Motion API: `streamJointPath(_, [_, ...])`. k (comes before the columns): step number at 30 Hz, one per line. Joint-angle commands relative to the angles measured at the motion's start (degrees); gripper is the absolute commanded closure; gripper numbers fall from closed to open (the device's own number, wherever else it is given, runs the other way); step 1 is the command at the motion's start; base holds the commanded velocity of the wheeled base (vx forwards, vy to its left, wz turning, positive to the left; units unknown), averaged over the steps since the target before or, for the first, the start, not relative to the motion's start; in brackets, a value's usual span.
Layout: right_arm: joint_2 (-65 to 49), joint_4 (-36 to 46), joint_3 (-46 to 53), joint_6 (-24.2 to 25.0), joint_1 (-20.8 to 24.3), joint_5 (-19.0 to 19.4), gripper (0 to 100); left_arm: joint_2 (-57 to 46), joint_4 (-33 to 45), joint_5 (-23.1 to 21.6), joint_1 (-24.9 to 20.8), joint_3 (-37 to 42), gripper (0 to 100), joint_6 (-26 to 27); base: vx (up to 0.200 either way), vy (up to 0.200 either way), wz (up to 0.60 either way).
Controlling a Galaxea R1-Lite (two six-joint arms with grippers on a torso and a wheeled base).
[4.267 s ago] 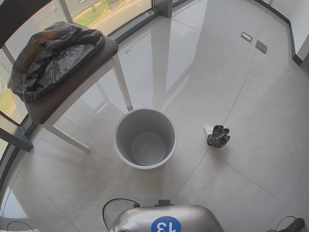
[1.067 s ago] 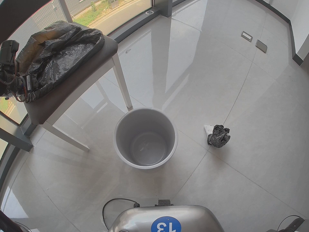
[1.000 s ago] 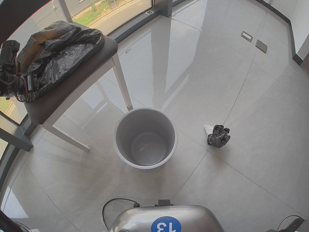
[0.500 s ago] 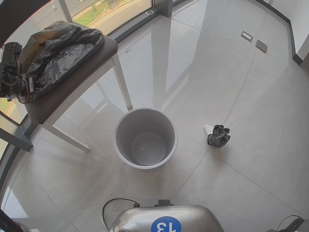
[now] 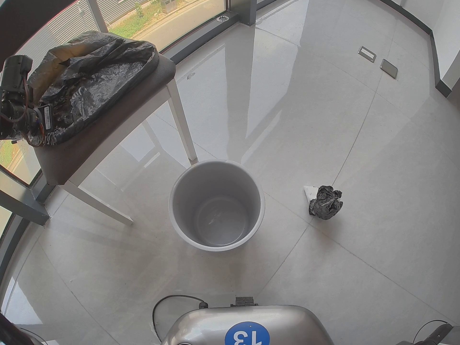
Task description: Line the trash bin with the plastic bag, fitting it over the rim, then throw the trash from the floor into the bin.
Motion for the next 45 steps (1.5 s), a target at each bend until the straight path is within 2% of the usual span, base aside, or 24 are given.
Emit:
streamJointPath(1, [4.56, -0.01, -0.20, 0.32, 0.00, 0.01, 0, -3.20, 0.72, -0.16, -2.79, -3.50, 100, 0.02, 0.000, 0.000, 0.00])
streamJointPath(5, [8.34, -0.10, -0.20, 0.41, 0.62, 0.63, 0, -6.37, 4.06, -0.16, -7.71, -6.14, 100, 0.11, 0.000, 0.000, 0.00])
streamJointPath(8, [11.24, -0.19, 0.24, 0.85, 1.50, 1.68, 0, -9.00, 7.14, -0.25, -13.24, -7.80, 100, -0.15, 0.000, 0.000, 0.00])
streamJointPath(12, [13.96, -0.54, 0.24, 0.23, 1.67, 1.59, 0, -11.03, 7.22, -0.16, -20.45, -9.12, 100, -0.15, 0.000, 0.000, 0.00])
streamJointPath(13, [13.96, -0.54, 0.24, 0.23, 1.67, 1.59, 0, -11.03, 7.22, -0.16, -20.45, -9.12, 100, -0.15, 0.000, 0.000, 0.00])
streamJointPath(14, [15.19, -0.80, -0.20, 0.14, 2.29, 1.77, 0, -11.47, 7.66, -0.16, -24.41, -11.14, 100, 0.02, 0.000, 0.000, 0.00])
streamJointPath(16, [16.34, -1.77, -0.20, 0.41, 3.34, 1.77, 0, -11.82, 8.63, 0.02, -28.19, -13.25, 100, 0.64, 0.000, 0.000, 0.00])
streamJointPath(18, [16.86, -2.39, -0.12, 0.58, 3.87, 1.77, 0, -11.90, 9.42, 0.19, -30.12, -14.48, 100, 0.90, 0.000, 0.000, 0.00])
streamJointPath(19, [17.65, -3.18, 0.06, 0.58, 4.48, 1.86, 0, -11.99, 11.71, 0.46, -32.76, -16.24, 100, 1.52, 0.000, 0.000, 0.00])
streamJointPath(20, [17.65, -3.18, 0.06, 0.58, 4.48, 1.86, 0, -11.99, 11.71, 0.46, -32.76, -16.24, 100, 1.52, 0.000, 0.000, 0.00])
streamJointPath(21, [18.71, -4.06, 0.06, 0.58, 5.27, 1.95, 0, -12.26, 14.69, 0.54, -35.04, -18.44, 100, 1.87, 0.000, 0.000, 0.00])
streamJointPath(28, [23.02, -7.92, -0.12, 0.67, 8.53, 1.16, 0, -12.26, 17.24, 0.54, -39.00, -23.71, 100, 3.28, 0.000, 0.000, 0.00])
streamJointPath(34, [29.43, -13.99, -0.91, 0.76, 13.01, 1.16, 0, -11.64, 20.23, 0.54, -45.94, -29.67, 100, 5.03, 0.000, 0.000, 0.00])
streamJointPath(42, [38.57, -19.88, -3.89, 0.85, 21.89, 0.63, 0, -8.21, 20.06, 0.46, -51.83, -29.67, 100, 4.59, 0.000, 0.000, 0.00])
streamJointPath(45, [41.91, -20.23, -7.15, 0.85, 23.91, -0.43, 0, -6.19, 19.88, 0.46, -52.44, -29.67, 100, 4.51, 0.000, 0.000, 0.00])
